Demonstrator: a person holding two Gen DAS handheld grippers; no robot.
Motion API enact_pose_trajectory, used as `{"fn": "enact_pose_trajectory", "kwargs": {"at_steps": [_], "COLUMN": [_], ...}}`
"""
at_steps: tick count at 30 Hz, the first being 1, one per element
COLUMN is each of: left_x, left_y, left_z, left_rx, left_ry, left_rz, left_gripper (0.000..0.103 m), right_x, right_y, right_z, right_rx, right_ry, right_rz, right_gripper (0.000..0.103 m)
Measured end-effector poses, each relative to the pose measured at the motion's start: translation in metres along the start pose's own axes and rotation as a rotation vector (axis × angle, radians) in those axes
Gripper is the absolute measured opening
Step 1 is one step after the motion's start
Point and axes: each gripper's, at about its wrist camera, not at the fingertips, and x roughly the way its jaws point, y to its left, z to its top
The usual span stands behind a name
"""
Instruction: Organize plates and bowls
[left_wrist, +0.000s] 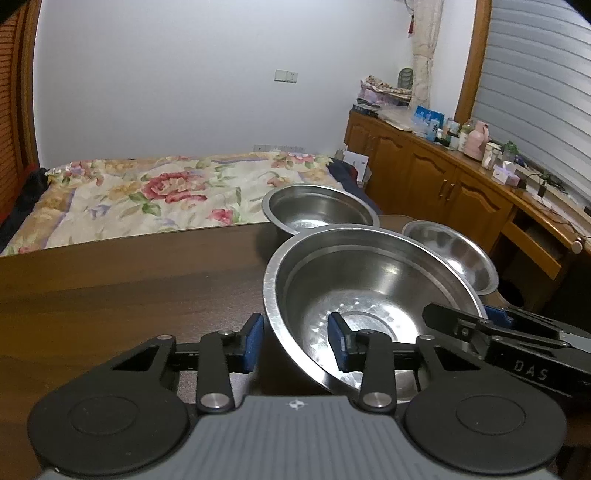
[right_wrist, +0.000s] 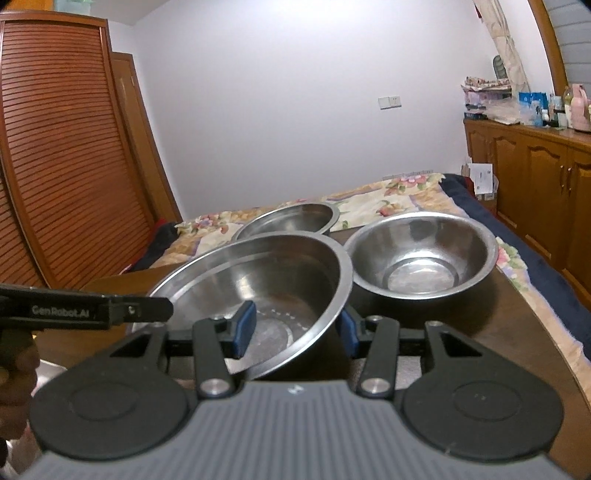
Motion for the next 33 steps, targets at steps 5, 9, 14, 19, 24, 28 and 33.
{"fn": "enact_pose_trajectory", "kwargs": {"at_steps": [5,9,14,19,24,28,33], "left_x": [0.006,0.004,-0.004,-0.025,-0.046,-0.062,-0.077], "left_y": [0.002,0.005,0.007,0.004,-0.001,-0.007,-0.016], "left_z": [0.000,0.001,0.001,-0.001,-0.010,-0.020,-0.033], "left_rx": [-0.021,-0.035,-0.032,-0.027,-0.015,-0.010,-0.002], "left_ry": [0.021,0.028,0.022,-0.002,-0.015,-0.019,-0.022], "left_rz": [-0.012,-0.027,-0.030,-0.051,-0.069,-0.081,-0.088], "left_gripper": [0.030,0.026,0.023,0.023,0.023,0.023,0.023], "right_x": [0.005,0.009,0.007,-0.002,-0.021,-0.035,-0.050], "right_y": [-0.003,-0.006,-0.009,-0.009,-0.005,-0.002,-0.004], "right_z": [0.002,0.001,-0.001,0.001,0.003,-0.002,-0.008], "right_rx": [0.027,0.049,0.070,0.088,0.081,0.072,0.065], "right_ry": [0.011,0.022,0.020,0.019,0.002,0.002,0.009], "right_rz": [0.010,0.022,0.031,0.063,0.078,0.089,0.097], "right_gripper": [0.042,0.033,0.027,0.027,0.027,0.027,0.027]}}
